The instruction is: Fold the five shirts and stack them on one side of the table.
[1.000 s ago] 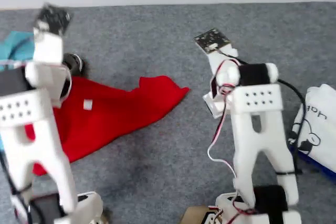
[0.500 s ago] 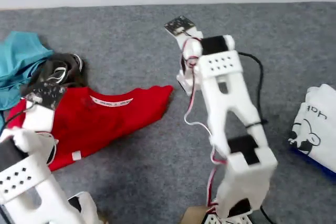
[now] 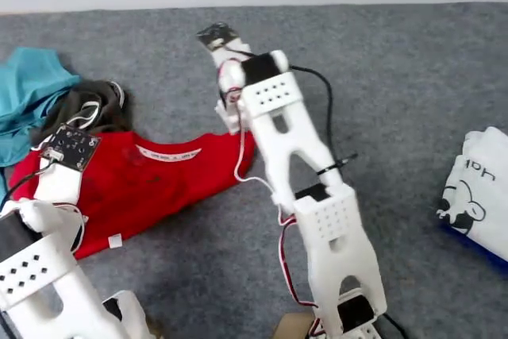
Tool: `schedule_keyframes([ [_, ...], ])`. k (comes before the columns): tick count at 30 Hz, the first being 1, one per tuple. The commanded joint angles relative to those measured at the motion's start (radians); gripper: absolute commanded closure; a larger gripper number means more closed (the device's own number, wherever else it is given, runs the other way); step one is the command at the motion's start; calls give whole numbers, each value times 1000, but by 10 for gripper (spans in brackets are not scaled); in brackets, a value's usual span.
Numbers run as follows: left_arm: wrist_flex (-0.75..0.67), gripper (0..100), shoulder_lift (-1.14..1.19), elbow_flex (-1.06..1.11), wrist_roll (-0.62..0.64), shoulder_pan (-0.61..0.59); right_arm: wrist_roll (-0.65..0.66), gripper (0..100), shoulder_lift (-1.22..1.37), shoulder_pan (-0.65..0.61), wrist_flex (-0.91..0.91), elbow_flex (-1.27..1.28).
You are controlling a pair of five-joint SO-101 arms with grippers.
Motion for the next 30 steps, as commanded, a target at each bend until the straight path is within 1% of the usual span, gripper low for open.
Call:
schedule_keyframes([
  [1,20,996,-17,-2,-8,-8,-12,827,28,-27,8,-107],
  [5,20,996,-17,-4,-8,-8,-12,827,91,-53,-1,-141],
  [13,20,996,-18,-4,-8,-8,-12,831,183,-39,8,-143],
  [15,20,996,-18,-4,-8,-8,-12,862,185,-39,7,-144],
  [17,20,996,-18,-4,-8,-8,-9,925,185,-39,2,-144],
  [19,20,996,-18,-4,-6,-8,41,980,186,-41,5,-146],
  [20,20,995,-18,-4,-6,-8,69,992,188,-41,8,-144],
  [24,20,995,-18,-2,-6,-8,92,988,186,-36,30,-160],
  [28,20,995,-18,-2,-5,-8,94,988,186,-27,96,-259],
  [30,20,995,-18,-2,15,-8,94,988,186,-24,131,-321],
])
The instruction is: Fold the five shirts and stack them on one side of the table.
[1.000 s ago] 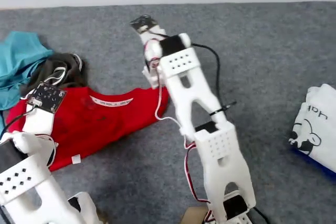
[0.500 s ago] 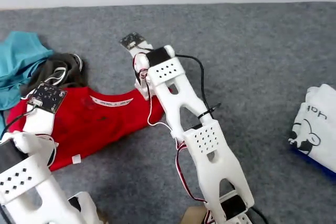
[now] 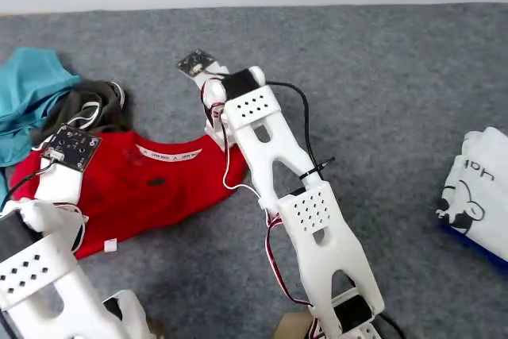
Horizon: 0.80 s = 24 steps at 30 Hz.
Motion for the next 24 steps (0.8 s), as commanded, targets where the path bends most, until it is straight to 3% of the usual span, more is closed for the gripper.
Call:
schedule_keyframes([
  [1,20,995,-18,-2,23,-5,12,988,-19,21,71,-138],
  [11,20,995,-18,-2,28,-3,12,988,-18,44,87,-224],
  [18,20,995,-18,-2,29,-3,12,985,-8,12,74,-60],
  [24,20,995,-17,-2,29,-3,5,841,27,4,67,-20],
])
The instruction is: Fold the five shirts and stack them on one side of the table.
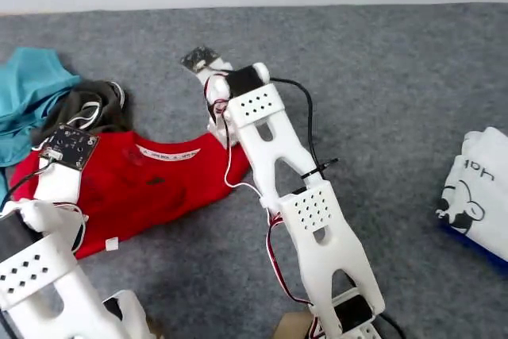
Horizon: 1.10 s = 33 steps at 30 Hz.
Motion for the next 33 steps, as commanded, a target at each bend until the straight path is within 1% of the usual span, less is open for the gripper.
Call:
schedule_keyframes([
  [1,20,995,-17,-2,8,-3,3,827,-5,-10,25,-5],
  [11,20,995,-23,39,8,-5,6,829,54,-48,-5,-5],
  [13,20,995,-23,38,8,-5,9,866,58,-50,-7,-6],
  [17,20,995,-23,38,8,-5,12,990,30,-39,-4,-6],
  [22,20,995,-23,33,8,-5,80,988,-42,-16,25,-6],
  [27,20,995,-25,25,8,-3,81,988,-157,31,41,-6],
  [29,20,995,-25,-12,37,-3,81,988,-216,59,41,-5],
  [33,20,995,-20,-143,138,-2,80,988,-355,108,41,-5],
])
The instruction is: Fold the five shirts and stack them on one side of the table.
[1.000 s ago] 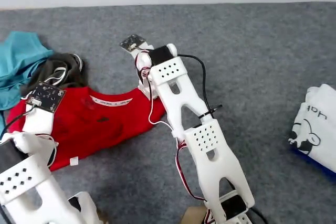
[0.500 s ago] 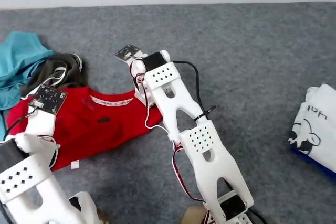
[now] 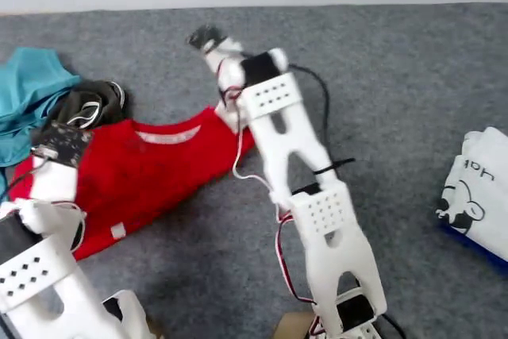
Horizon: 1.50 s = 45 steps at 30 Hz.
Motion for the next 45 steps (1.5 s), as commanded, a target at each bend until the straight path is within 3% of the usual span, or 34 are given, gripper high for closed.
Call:
schedule_keyframes([
  [1,20,995,-9,-139,86,-2,12,988,-199,58,41,-14],
  [7,20,995,-15,-248,218,92,12,988,-364,87,44,12],
  [15,20,995,-9,-252,339,236,74,988,-269,99,24,350],
  [25,21,995,-9,-249,344,239,20,908,-245,163,42,362],
  [45,18,995,-12,-113,344,242,12,903,-206,-5,4,459],
])
